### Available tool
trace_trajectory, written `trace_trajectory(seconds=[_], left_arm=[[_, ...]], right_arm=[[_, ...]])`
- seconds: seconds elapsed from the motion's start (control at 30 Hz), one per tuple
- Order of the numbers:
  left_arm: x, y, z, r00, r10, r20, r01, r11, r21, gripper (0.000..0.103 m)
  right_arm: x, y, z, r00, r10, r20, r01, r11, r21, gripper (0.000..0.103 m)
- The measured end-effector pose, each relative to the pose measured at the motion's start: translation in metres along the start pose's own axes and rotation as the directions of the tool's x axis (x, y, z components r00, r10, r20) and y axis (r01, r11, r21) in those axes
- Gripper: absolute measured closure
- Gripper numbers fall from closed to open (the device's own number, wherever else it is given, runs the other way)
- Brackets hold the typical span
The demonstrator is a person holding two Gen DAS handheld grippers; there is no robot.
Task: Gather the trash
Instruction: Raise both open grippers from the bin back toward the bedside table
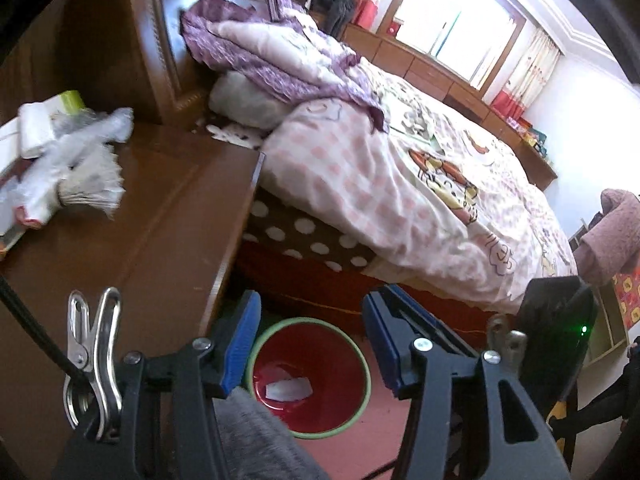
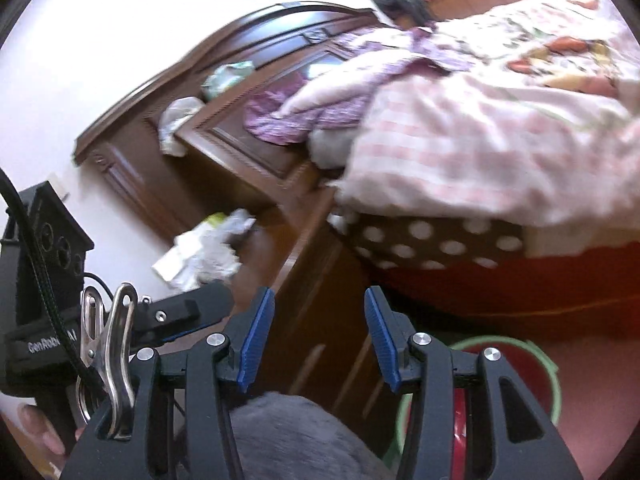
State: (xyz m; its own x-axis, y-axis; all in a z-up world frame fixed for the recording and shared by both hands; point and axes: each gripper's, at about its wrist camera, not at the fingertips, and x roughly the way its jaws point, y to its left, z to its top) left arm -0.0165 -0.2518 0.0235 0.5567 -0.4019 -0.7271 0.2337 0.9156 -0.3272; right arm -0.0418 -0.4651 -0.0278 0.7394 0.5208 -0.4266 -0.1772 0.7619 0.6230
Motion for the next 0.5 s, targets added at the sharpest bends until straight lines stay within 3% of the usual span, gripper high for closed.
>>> trace_trajectory(seconds=[0.07,0.3,0.5], left_arm=[[-0.015,0.009,0.0,1.0,0.001,0.025,-0.001,1.0,-0.009,0.047],[-0.065,0.038,-0.001,0.991,0.024,0.131,-0.023,1.0,-0.011,0.047],[-0.084,0.066,-0.005,0.979,0.075,0.191,-0.07,0.997,-0.03,0.047]], right_arm=[[0.004,0.014,0.001,0.999,0.041,0.011,-0.041,0.999,-0.021,0.043],[0.018,0.067,0.0,0.989,0.144,0.025,-0.14,0.983,-0.116,0.041],[0.033,0.1,-0.001,0.982,0.187,0.002,-0.184,0.969,-0.166,0.039]])
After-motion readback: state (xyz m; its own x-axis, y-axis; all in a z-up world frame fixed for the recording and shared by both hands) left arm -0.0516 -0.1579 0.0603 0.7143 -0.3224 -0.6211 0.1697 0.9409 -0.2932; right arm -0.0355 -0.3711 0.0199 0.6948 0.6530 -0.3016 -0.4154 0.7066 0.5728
